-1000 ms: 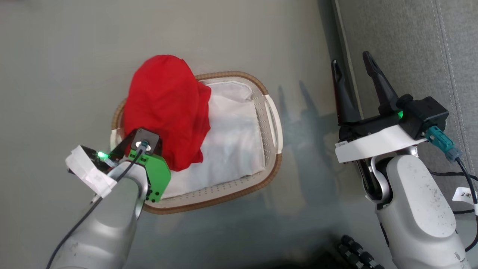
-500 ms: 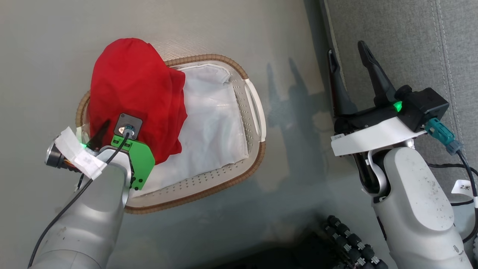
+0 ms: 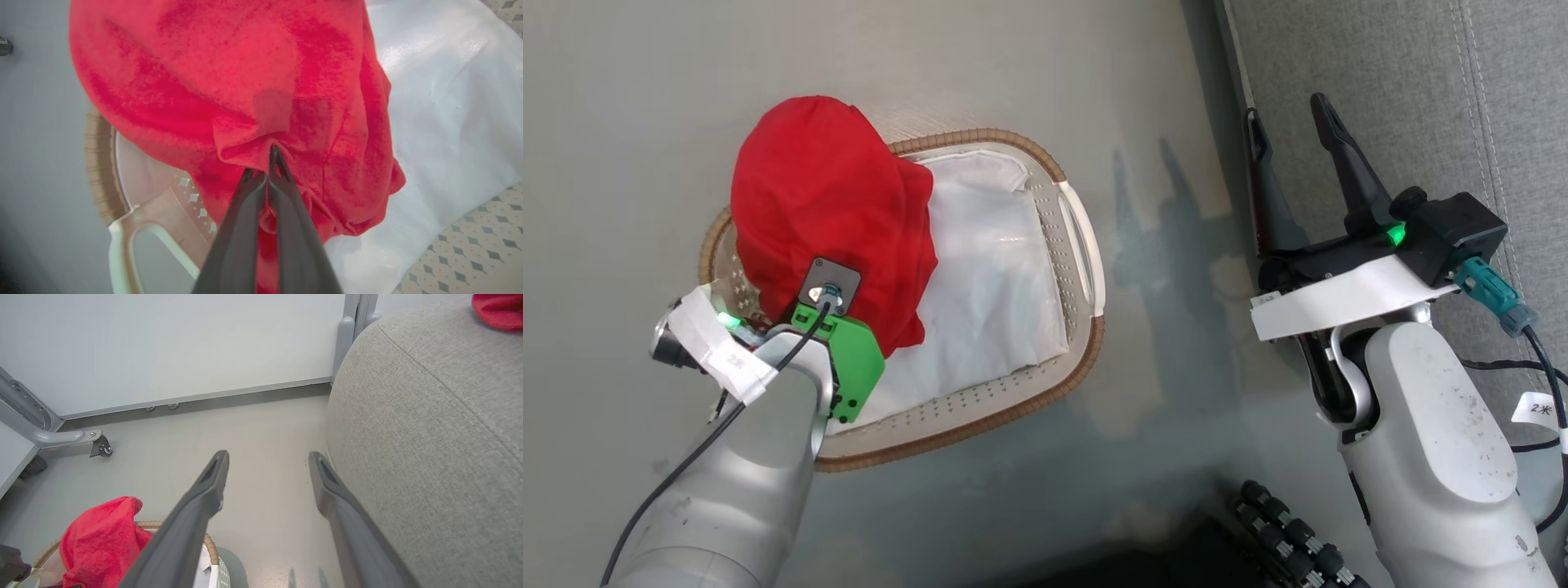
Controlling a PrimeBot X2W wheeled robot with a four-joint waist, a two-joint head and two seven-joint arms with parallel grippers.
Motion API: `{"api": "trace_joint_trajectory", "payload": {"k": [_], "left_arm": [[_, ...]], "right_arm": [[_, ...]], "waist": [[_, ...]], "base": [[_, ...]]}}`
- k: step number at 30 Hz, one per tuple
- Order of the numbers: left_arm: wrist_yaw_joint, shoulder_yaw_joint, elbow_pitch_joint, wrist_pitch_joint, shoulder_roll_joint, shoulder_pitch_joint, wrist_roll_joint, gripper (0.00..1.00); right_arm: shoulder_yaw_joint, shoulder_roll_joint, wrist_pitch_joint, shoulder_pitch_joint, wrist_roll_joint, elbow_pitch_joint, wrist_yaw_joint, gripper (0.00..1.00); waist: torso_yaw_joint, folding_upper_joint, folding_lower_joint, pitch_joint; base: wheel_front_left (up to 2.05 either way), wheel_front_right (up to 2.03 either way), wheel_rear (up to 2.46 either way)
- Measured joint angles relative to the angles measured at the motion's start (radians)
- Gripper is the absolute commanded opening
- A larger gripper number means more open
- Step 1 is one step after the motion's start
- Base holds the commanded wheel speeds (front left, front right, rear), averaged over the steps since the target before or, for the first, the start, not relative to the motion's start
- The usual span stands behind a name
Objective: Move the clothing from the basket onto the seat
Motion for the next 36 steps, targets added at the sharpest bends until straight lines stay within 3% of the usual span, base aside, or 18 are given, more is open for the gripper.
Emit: {"api": "trace_joint_trajectory", "payload": {"k": [9,15,27,36], "left_arm": [[-0.068,-0.032,-0.059,-0.118,-0.037,0.036,-0.035,0.00],[-0.092,-0.060,-0.138,-0.143,-0.049,0.078,-0.044,0.00],[-0.147,-0.100,-0.344,-0.146,-0.051,0.109,-0.088,0.00],[-0.180,-0.145,-0.581,-0.037,-0.010,0.061,-0.120,0.00]], "right_arm": [[-0.022,0.000,0.000,0.036,-0.034,0.044,0.000,1.00],[-0.040,0.001,0.000,0.086,-0.062,0.086,0.000,1.00],[-0.071,0.001,0.000,0.216,-0.092,0.158,0.000,1.00],[-0.068,0.001,0.000,0.273,-0.101,0.188,0.000,1.00]], "waist": [[0.034,0.0000,0.0000,-0.097],[0.060,0.0000,-0.0001,-0.194],[0.109,0.0000,-0.0001,-0.427],[0.133,0.0000,-0.0002,-0.593]], "base": [[0.00,0.00,0.00],[0.00,0.00,0.00],[0.00,0.00,0.00],[0.00,0.00,0.00]]}}
